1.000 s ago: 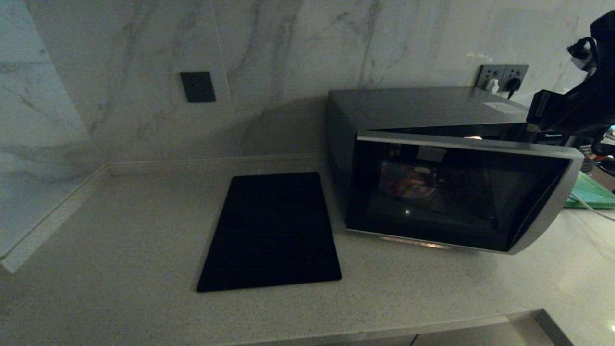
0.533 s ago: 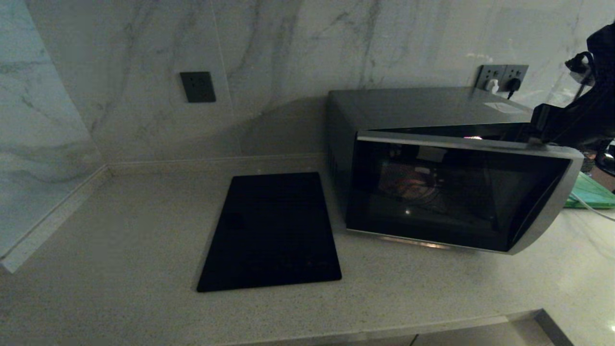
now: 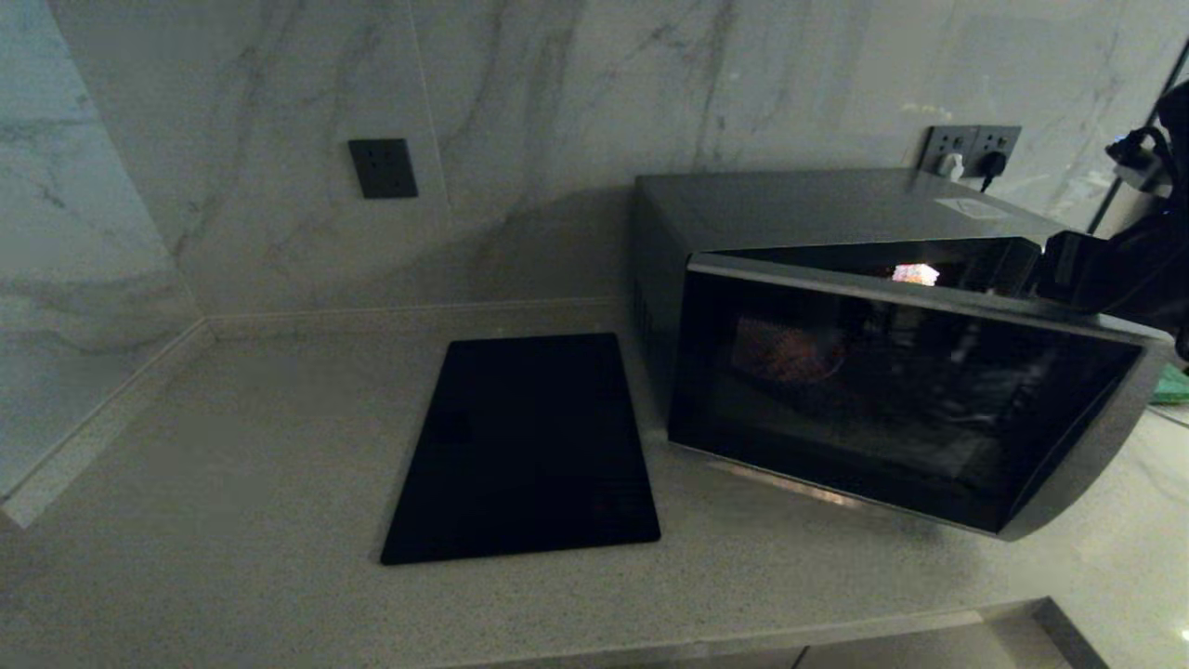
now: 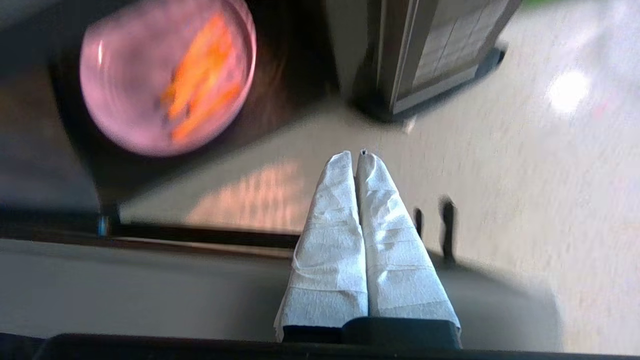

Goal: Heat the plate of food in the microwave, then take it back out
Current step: Open the microwave oven

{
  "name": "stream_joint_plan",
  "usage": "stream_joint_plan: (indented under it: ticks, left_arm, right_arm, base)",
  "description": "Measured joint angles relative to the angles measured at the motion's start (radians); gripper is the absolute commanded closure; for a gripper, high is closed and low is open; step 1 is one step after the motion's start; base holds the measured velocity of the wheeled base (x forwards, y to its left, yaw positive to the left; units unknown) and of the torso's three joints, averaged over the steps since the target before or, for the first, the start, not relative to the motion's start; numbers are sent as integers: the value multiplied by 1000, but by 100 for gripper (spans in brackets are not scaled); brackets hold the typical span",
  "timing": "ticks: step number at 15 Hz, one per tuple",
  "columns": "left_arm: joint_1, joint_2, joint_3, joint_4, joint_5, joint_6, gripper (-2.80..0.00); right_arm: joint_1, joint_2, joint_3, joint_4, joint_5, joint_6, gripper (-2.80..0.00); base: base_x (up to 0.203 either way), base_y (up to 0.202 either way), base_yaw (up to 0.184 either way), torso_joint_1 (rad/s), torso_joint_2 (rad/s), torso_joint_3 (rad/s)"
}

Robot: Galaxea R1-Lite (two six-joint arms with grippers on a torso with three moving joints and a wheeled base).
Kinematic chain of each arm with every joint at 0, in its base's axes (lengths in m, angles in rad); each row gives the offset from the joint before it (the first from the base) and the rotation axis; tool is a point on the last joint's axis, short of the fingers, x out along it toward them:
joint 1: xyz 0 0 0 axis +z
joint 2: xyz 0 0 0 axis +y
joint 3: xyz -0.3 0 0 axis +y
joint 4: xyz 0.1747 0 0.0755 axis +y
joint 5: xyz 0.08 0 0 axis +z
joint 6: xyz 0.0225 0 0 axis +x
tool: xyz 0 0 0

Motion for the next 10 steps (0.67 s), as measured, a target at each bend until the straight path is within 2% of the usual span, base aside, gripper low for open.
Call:
stream_joint_plan:
  ticks: [10]
  left_arm:
    - [0, 0, 0, 0, 0, -1, 0]
  right_arm:
    - [178, -191, 127, 5, -9, -4, 0]
  base:
    - [0, 0, 0, 0, 0, 0]
